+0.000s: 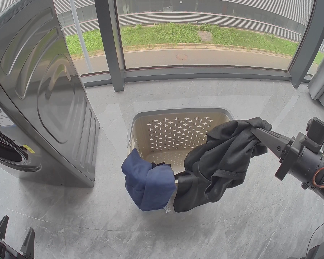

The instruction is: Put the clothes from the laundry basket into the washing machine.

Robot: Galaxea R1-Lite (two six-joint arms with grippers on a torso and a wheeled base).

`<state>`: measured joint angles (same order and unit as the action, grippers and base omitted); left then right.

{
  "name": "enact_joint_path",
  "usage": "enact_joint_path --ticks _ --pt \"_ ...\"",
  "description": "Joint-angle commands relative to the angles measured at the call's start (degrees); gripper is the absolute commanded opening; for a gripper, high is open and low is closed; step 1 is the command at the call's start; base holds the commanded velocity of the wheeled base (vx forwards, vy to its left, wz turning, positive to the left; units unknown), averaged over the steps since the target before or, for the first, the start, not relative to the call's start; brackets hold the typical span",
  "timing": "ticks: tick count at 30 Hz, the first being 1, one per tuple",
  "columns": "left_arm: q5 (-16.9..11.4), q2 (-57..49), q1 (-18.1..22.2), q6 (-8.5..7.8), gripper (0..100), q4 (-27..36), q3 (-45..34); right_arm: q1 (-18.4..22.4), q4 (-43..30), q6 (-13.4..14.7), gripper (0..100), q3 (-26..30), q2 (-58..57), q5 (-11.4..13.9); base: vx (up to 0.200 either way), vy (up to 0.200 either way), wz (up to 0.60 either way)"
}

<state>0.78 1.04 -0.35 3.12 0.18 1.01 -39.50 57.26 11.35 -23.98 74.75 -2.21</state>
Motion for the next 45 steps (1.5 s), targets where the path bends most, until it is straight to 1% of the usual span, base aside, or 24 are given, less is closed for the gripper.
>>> enact_joint_path --ticks 1,9,15,45 --pt "0.01 -1.04 0.00 0.04 100 -0.01 -1.01 -0.14 0.05 -0.01 0 -0.10 -0.57 0.01 -0.200 0.000 0.00" --pt "0.01 -0.95 0.00 0.13 100 -0.01 -1.01 -0.14 0.05 0.08 0 -0.63 -0.57 0.01 -0.200 0.000 0.00" --pt "0.01 -0.95 0.00 0.13 100 -0.01 -1.01 -0.23 0.05 0.16 0 -0.63 -0.49 0.01 0.000 0.000 0.00" --pt "0.01 -0.95 -0.09 0.22 100 -0.01 -0.92 -0.23 0.05 0.16 0 -0.54 -0.40 0.01 0.000 0.200 0.00"
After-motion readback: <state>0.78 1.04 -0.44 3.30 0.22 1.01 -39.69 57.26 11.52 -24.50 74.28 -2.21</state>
